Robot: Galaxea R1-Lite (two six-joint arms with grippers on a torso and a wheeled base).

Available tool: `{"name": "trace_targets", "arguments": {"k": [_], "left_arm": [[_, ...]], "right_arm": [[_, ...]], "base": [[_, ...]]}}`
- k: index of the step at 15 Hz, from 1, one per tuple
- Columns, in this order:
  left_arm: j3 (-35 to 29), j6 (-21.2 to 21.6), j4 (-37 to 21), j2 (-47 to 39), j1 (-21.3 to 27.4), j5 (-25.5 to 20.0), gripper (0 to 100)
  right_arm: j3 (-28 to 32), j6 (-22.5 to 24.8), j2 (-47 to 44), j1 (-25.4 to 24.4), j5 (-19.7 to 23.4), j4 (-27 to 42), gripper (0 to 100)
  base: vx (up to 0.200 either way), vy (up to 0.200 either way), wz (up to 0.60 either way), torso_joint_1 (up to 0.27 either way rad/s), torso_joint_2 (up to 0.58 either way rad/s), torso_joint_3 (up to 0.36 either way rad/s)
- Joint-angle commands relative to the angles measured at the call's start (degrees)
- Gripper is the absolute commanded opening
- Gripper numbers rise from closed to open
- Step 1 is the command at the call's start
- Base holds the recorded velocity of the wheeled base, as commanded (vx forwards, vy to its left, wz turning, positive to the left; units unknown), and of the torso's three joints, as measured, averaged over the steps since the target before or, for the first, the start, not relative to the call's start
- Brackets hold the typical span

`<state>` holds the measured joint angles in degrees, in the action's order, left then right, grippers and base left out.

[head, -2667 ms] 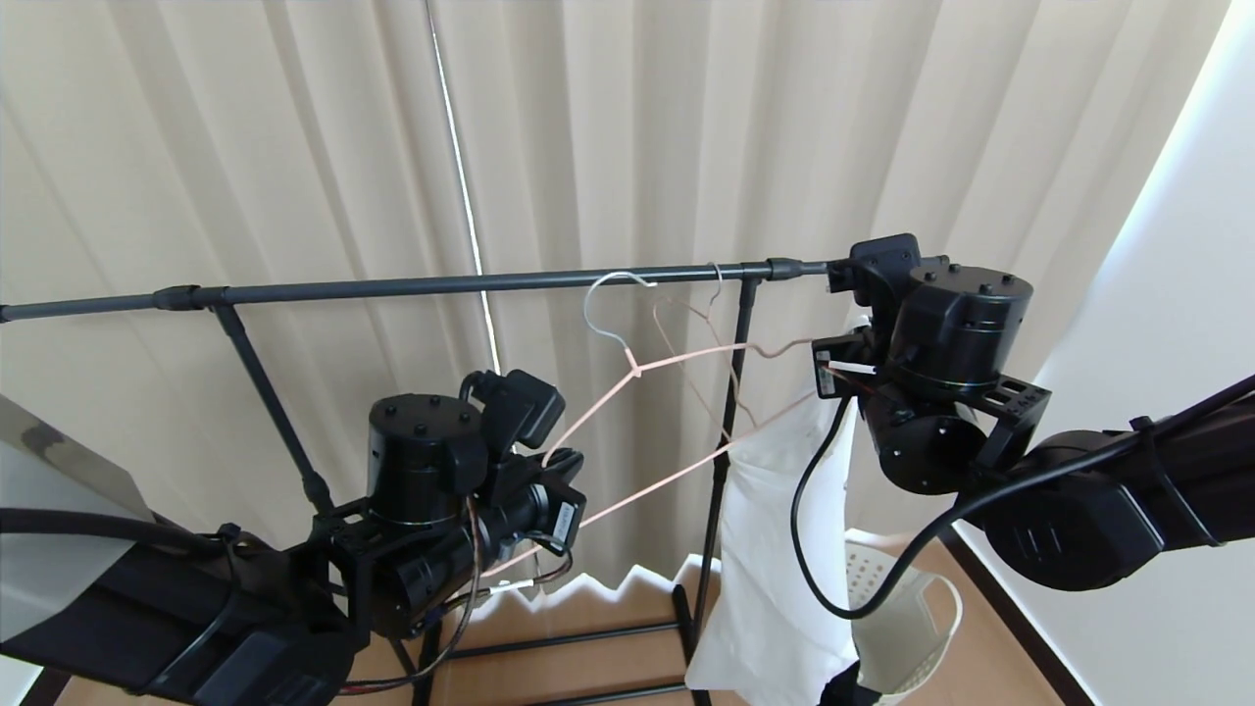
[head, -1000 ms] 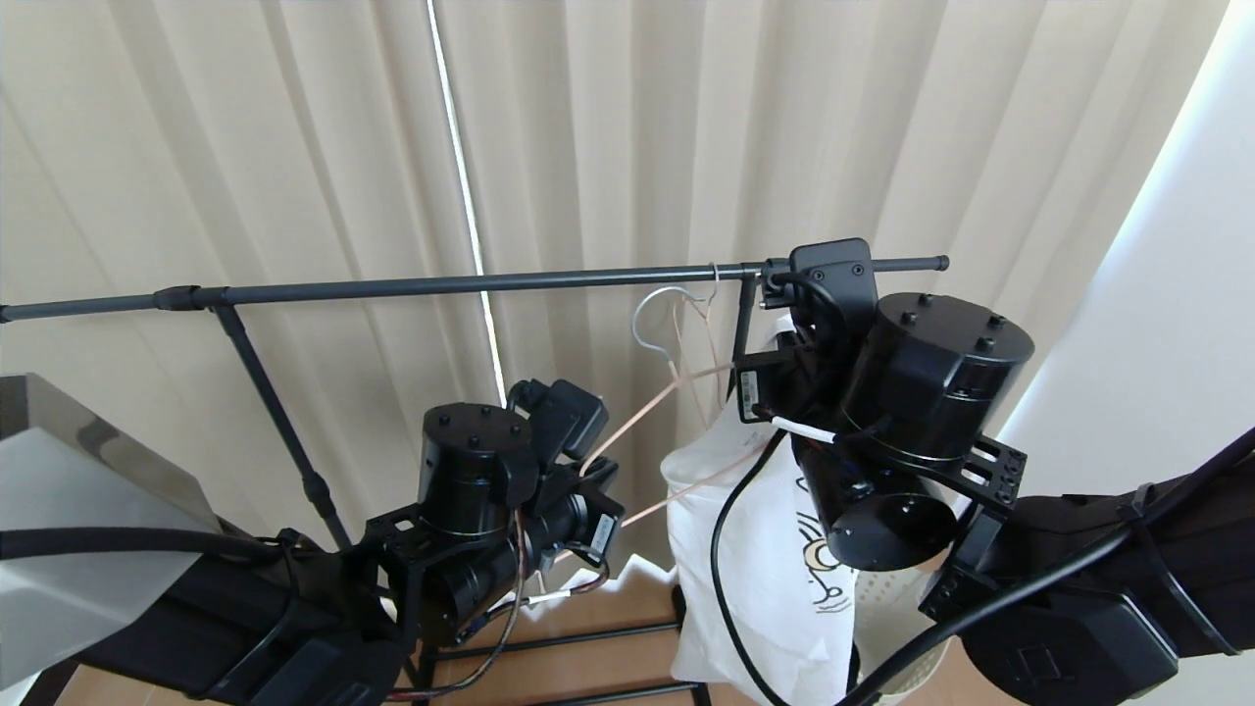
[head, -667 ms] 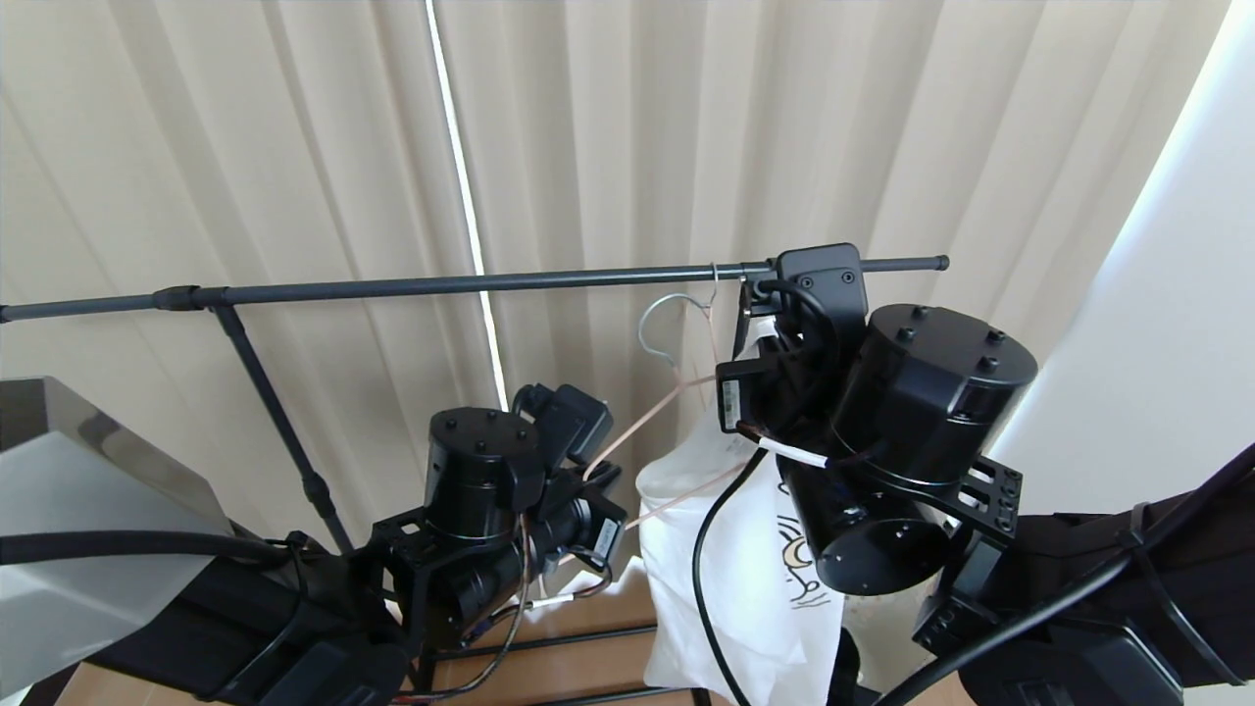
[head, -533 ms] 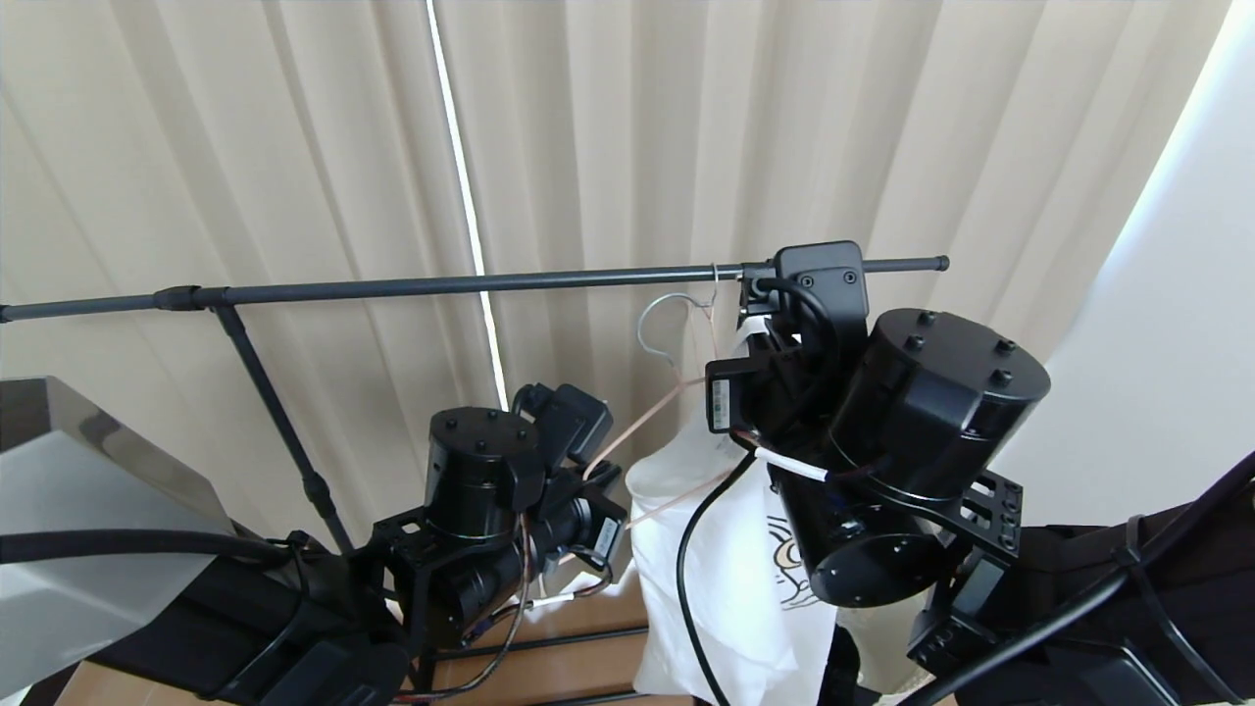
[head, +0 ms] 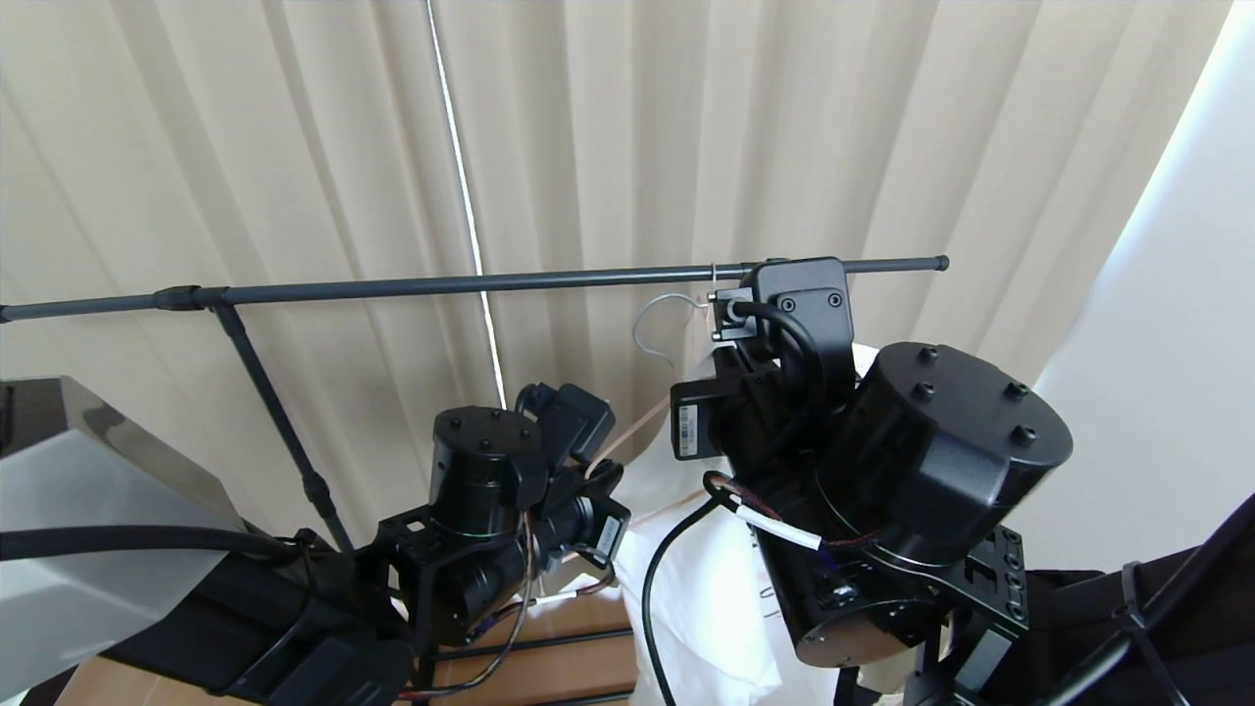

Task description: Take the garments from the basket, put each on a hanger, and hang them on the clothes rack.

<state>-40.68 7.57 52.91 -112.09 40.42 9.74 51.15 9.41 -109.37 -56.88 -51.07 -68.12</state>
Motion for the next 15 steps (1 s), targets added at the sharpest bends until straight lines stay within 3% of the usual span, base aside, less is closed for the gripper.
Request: {"name": "trace_targets", "arguments": {"k": [1, 6, 7, 15], "left_arm": [[-0.1, -0.01, 0.0, -0.14, 0.01, 0.54, 0], [-0.1, -0.01, 1.32, 0.12, -0.08, 1.6, 0], [-0.01, -0.01, 1.32, 0.12, -0.08, 1.6, 0], [0.69, -0.1, 1.41, 2.23, -0.7, 1.6, 0]], "right_arm": [[-0.09, 0.08, 0.3, -0.34, 0.0, 0.01, 0], [-0.18, 0.34, 1.09, 1.16, 0.0, -0.08, 0], [-0.09, 0.34, 1.18, 1.25, 0.0, 0.01, 100], [0.97, 0.78, 2.24, 5.64, 0.0, -0.61, 100]], "base": [[0.0, 0.0, 0.0, 0.0, 0.0, 0.0], [0.0, 0.0, 0.0, 0.0, 0.0, 0.0], [0.0, 0.0, 0.0, 0.0, 0.0, 0.0], [0.0, 0.0, 0.0, 0.0, 0.0, 0.0]]}}
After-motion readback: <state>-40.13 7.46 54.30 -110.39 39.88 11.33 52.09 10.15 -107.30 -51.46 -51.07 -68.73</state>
